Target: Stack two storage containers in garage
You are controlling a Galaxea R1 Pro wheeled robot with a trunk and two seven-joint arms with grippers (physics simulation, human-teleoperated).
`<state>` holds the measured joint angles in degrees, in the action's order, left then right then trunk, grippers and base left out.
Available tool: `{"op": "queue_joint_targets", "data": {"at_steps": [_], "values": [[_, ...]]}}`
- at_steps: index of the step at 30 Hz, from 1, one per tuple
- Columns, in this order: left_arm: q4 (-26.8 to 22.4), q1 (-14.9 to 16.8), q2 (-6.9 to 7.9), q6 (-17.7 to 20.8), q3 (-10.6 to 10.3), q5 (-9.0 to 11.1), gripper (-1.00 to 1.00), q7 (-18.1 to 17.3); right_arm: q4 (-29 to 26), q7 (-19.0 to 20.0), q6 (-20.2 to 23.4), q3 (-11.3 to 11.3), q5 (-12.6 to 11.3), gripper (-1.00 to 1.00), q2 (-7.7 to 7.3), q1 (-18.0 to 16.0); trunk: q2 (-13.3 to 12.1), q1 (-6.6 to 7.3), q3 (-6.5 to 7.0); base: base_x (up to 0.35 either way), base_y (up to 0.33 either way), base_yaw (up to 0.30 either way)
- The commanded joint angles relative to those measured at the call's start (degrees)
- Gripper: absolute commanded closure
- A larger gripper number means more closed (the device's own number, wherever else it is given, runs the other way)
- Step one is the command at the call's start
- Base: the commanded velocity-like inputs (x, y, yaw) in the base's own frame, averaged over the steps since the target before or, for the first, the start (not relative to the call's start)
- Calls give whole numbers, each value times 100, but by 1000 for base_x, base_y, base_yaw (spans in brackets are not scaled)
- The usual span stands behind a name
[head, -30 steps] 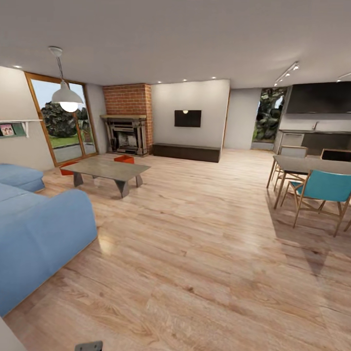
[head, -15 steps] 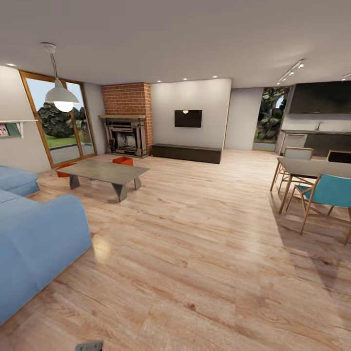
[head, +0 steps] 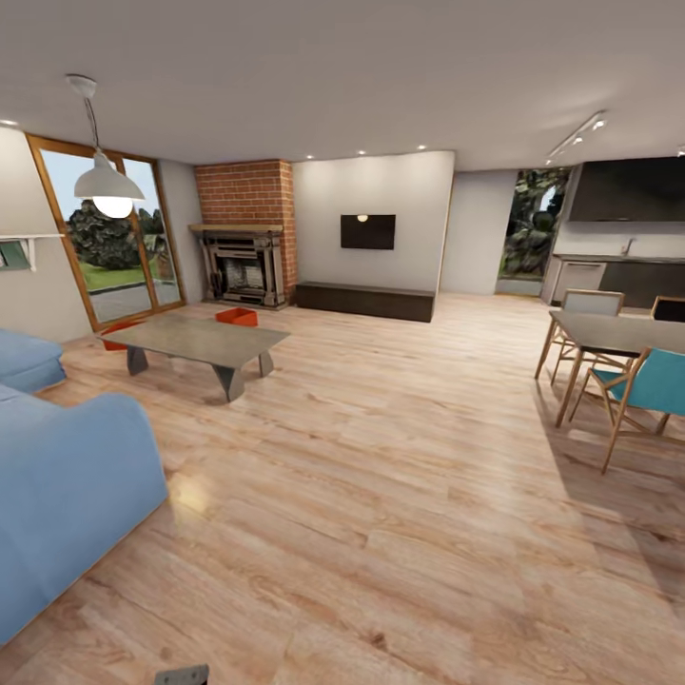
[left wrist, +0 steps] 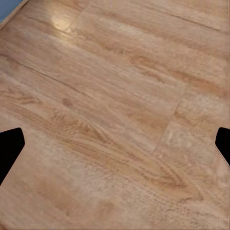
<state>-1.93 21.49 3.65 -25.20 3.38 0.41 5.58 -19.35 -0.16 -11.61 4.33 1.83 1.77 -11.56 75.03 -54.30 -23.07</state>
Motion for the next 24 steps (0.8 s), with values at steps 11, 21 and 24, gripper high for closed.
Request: {"op": "queue_joint_targets", "data": {"at_steps": [11,21,24], "values": [[8,4,-5,-18,31,3,-100,-8,2,-2,-15,13,19,-100,6,-4,3,-3,-6,347,0,-1],[10,4,-5,-20,31,-1,-100,-8,2,-2,-8,22,19,-100,6,-4,3,-3,-6,347,0,-146],[9,4,-5,-20,31,1,-100,-9,2,-2,-10,19,19,-100,7,-4,3,-3,-6,347,0,-95]]}}
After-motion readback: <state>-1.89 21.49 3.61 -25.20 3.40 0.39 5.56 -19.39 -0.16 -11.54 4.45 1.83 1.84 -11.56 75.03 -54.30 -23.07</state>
